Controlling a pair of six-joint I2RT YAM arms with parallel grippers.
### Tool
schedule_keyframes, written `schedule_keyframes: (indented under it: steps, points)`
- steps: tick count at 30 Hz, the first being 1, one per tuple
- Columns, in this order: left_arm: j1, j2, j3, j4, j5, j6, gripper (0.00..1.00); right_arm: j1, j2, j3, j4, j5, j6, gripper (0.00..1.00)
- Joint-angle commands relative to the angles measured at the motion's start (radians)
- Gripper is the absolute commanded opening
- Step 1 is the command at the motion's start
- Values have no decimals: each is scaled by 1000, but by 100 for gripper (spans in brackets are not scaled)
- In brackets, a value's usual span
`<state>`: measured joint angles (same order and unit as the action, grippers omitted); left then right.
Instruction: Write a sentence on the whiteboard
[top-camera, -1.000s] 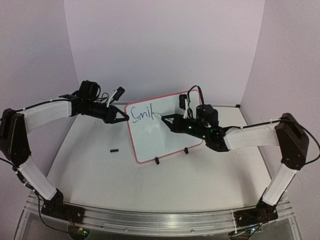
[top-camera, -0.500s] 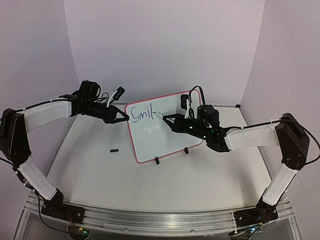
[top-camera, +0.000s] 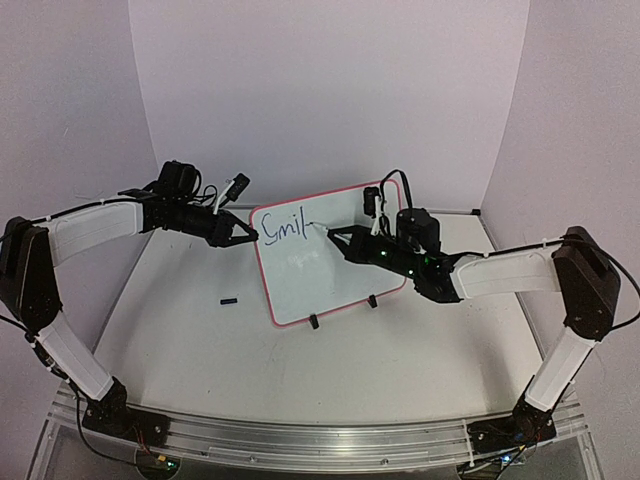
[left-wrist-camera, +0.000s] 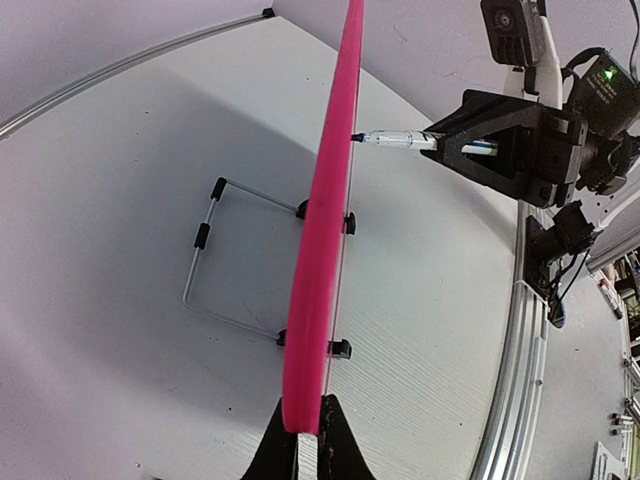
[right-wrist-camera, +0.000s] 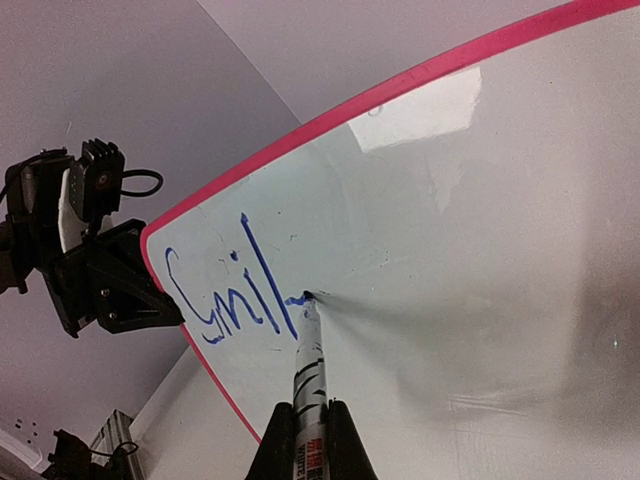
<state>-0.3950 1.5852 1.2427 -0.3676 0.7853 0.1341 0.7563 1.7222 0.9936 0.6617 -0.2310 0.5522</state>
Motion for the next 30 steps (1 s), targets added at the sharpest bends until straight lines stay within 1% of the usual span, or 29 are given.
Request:
schedule_keyframes:
  steps: [1,16,30]
  points:
    - [-34,28,11,-73,-20,45,0,-17,4,57,22,1,-11,0]
    - [-36,29,12,-74,-20,44,0,-17,43,73,27,-58,8,0]
    - [-38,30,14,-76,-21,46,0,-17,27,2,26,-61,33,0]
